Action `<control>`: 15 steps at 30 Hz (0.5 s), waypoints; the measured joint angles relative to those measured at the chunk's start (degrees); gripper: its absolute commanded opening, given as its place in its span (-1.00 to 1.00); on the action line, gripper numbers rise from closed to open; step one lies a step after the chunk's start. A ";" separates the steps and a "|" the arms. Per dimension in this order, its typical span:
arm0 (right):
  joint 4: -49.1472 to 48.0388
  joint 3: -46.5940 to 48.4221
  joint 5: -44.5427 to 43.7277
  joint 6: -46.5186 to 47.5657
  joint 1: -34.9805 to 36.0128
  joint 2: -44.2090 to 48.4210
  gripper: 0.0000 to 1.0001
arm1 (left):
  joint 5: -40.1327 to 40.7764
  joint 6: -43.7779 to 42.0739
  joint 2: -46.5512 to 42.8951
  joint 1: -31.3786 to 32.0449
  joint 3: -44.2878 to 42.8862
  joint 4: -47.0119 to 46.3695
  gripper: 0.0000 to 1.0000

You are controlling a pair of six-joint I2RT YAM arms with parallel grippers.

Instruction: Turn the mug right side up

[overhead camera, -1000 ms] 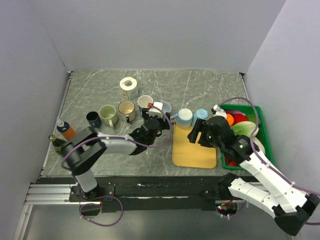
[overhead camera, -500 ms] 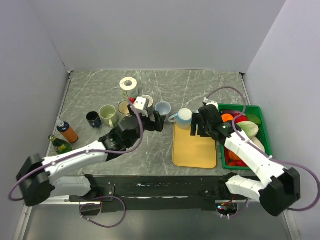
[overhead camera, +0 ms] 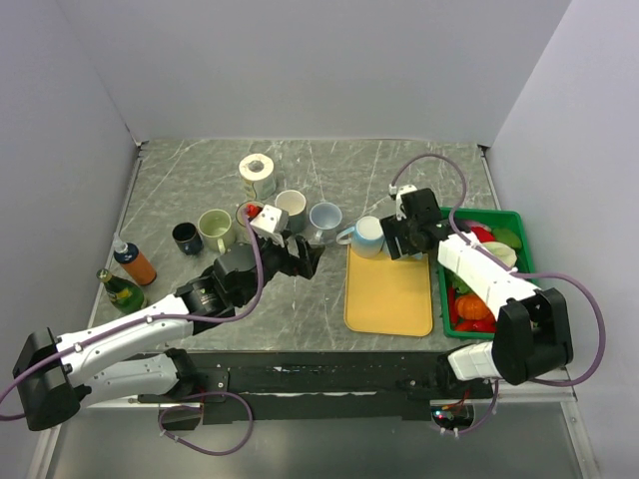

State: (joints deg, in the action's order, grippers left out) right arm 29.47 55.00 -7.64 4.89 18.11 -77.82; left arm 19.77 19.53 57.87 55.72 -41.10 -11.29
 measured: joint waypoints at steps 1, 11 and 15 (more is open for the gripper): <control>-0.46 -0.52 0.57 1.38 -0.48 0.00 0.60 | -0.04 -0.15 -0.04 0.02 0.28 -0.02 0.93; -5.73 -3.74 16.11 13.84 -9.97 -0.07 0.59 | 0.04 -0.11 -1.25 0.15 3.41 -1.33 0.93; -7.58 -5.62 22.84 16.20 -12.76 -0.07 0.58 | 1.05 0.09 -1.49 0.20 3.52 -1.51 0.93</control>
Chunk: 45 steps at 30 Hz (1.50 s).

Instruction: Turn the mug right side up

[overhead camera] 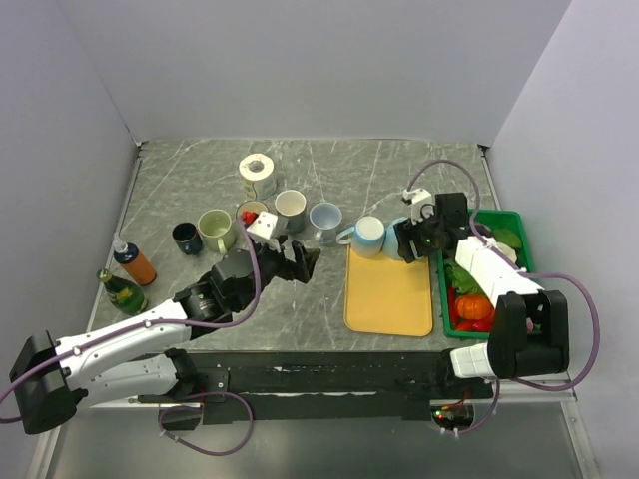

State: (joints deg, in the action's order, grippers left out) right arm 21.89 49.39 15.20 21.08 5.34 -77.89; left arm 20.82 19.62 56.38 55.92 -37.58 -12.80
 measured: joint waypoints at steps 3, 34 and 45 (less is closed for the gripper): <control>-0.66 -0.11 4.70 0.70 -2.69 -0.35 0.55 | 0.68 0.22 -1.07 0.04 0.76 -0.57 0.93; -2.43 0.00 12.63 3.17 -8.39 -6.45 -0.27 | 4.37 1.09 -3.06 0.28 2.60 -1.51 0.93; -3.28 -0.57 5.14 1.73 -6.19 -6.47 -0.08 | 7.13 1.01 -3.41 2.51 3.52 -1.73 0.93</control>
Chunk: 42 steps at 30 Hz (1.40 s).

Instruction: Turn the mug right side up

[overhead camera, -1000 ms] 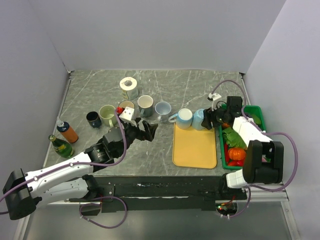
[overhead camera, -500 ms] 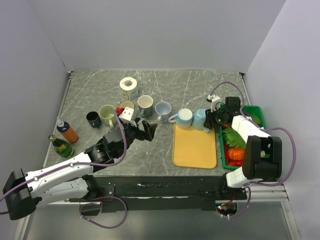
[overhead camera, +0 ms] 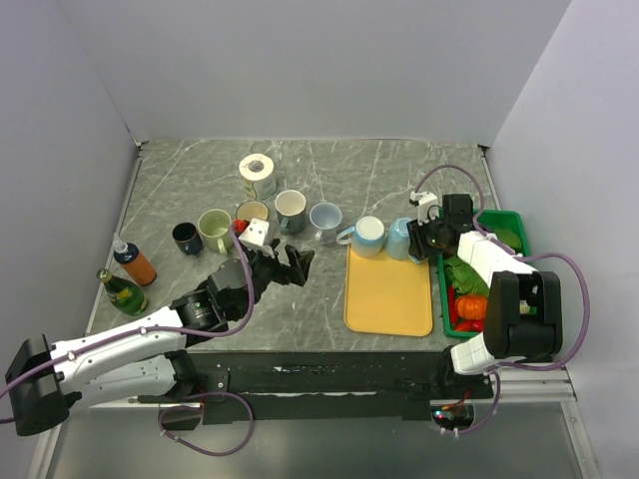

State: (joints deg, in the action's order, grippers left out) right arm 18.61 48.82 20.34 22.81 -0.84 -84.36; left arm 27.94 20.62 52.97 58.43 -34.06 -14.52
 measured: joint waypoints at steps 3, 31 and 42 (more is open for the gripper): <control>-0.13 -0.07 0.07 -0.02 0.22 0.02 -0.13 | 0.20 -0.02 0.26 0.00 0.00 0.00 0.93; 8.50 4.42 -7.91 -15.87 3.76 7.76 -1.00 | -7.08 1.49 6.69 0.04 -3.17 0.44 0.93; 6.38 4.37 -5.92 -30.53 12.13 29.83 -1.00 | -16.00 4.98 7.43 0.04 -6.91 0.17 0.93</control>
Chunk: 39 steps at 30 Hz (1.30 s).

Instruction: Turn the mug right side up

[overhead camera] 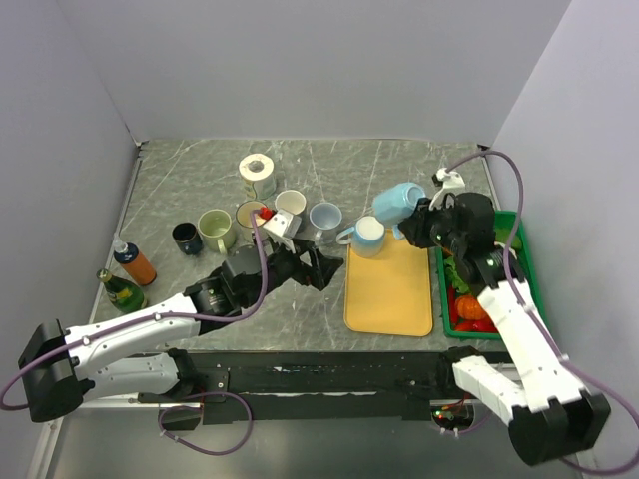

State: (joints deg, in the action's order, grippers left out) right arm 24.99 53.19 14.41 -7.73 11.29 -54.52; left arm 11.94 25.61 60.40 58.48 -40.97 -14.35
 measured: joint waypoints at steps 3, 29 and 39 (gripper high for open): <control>-3.08 -0.09 1.40 -4.59 3.48 5.31 -1.00 | -2.91 1.51 0.15 0.00 -1.29 -0.98 0.93; -36.85 -3.82 20.65 -39.19 17.03 11.26 -1.00 | -28.41 17.88 0.35 -6.43 -4.68 -22.10 0.72; -38.27 -4.57 21.22 -39.21 18.58 11.19 -1.00 | -30.51 25.68 3.82 -6.56 -5.35 -27.80 0.19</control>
State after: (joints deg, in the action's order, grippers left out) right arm -13.28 48.62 35.64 -46.94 29.87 -43.33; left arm -18.57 51.29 64.23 51.92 -46.33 -42.15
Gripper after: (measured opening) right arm 0.255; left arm 0.654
